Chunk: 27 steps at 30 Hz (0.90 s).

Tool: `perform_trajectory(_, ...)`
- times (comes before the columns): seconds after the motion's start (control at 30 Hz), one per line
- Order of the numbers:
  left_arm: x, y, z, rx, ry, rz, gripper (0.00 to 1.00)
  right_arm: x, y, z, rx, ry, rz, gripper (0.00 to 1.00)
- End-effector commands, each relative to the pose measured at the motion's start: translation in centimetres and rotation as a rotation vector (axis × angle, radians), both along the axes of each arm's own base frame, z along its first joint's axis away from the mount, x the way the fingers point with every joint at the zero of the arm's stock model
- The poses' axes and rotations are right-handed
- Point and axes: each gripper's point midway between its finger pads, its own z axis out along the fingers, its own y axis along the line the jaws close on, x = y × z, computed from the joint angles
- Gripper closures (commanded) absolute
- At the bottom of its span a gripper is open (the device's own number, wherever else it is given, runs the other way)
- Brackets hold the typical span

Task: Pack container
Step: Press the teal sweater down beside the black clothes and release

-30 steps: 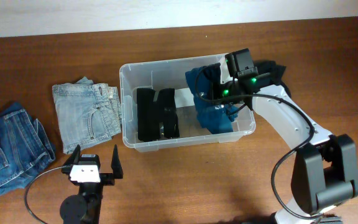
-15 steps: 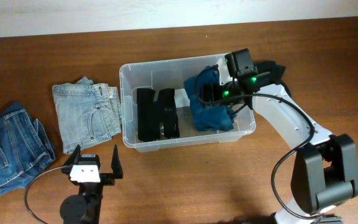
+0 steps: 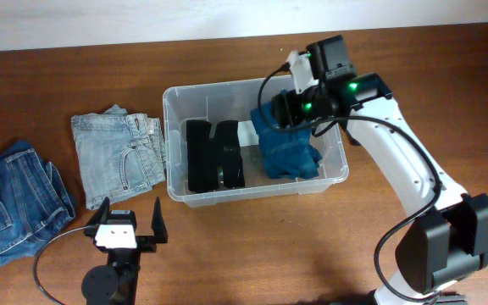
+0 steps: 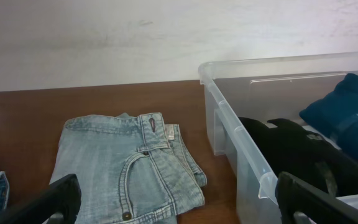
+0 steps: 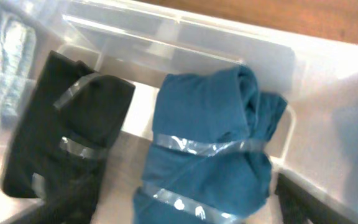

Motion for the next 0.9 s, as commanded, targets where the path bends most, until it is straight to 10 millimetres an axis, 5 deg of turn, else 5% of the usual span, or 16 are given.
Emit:
perform_trajectory(0.0,0.0,0.0,-0.1,0.014,-0.003,-0.006,0.01,-0.5,1.0,0.1,-0.016,-0.010,0.027,0.50)
perform_trajectory(0.13,0.0,0.0,-0.2,0.014,-0.003,-0.006,0.01,-0.7,1.5,-1.0,-0.058,-0.004,0.036,0.88)
perform_trajectory(0.7,0.0,0.0,-0.1,0.014,-0.003,-0.006,0.01,-1.2,1.5,-9.3,-0.139,0.195,0.031,0.95)
perform_trajectory(0.87,0.0,0.0,-0.2,0.014,-0.003,-0.006,0.01,-1.8,-0.8,-11.0,-0.255,0.241,-0.032,0.95)
